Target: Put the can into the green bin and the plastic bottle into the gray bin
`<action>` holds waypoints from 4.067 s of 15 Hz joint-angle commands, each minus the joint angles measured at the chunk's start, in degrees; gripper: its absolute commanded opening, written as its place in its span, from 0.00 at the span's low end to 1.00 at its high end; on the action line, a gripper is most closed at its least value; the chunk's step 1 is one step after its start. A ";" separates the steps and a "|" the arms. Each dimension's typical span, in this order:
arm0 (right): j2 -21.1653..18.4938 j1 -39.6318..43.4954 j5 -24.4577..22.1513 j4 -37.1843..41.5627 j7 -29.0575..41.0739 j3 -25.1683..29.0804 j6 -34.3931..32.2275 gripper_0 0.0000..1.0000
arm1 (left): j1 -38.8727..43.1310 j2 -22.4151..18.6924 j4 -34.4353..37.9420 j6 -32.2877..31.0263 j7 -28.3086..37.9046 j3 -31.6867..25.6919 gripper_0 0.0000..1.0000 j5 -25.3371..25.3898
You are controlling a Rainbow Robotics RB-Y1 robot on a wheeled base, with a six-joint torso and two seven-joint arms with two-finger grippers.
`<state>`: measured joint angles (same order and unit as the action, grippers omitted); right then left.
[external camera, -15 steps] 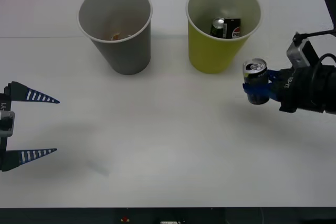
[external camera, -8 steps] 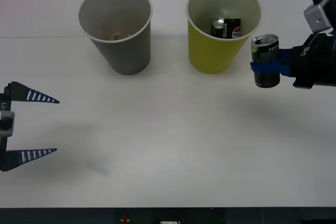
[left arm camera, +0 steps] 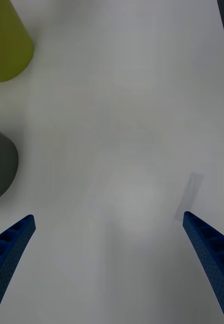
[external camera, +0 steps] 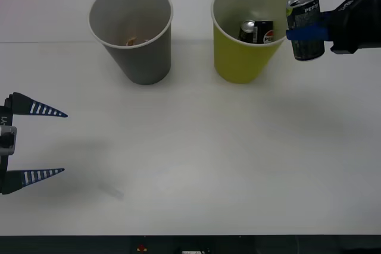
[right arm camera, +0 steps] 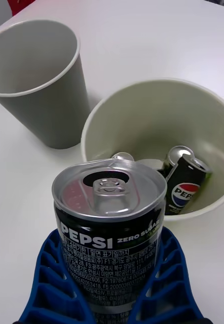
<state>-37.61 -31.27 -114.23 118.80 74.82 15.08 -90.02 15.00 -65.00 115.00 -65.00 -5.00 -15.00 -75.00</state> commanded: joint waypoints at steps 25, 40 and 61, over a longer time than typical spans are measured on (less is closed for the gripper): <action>5.27 -31.31 -17.87 -36.88 -4.07 -20.88 0.46 0.00 | 0.00 0.00 0.00 0.00 0.00 0.00 1.00 0.00; 2.63 -21.29 -8.02 -22.03 -10.31 -10.34 0.02 1.00 | 0.00 0.00 0.00 0.00 0.00 0.00 1.00 0.00; -2.90 23.27 17.82 5.65 -41.68 7.24 0.02 1.00 | 0.00 0.00 0.00 0.00 0.00 0.00 1.00 0.00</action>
<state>-40.54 -9.17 -96.85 124.14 34.40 22.20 -90.00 15.00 -65.00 115.00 -65.00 -5.00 -15.00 -75.00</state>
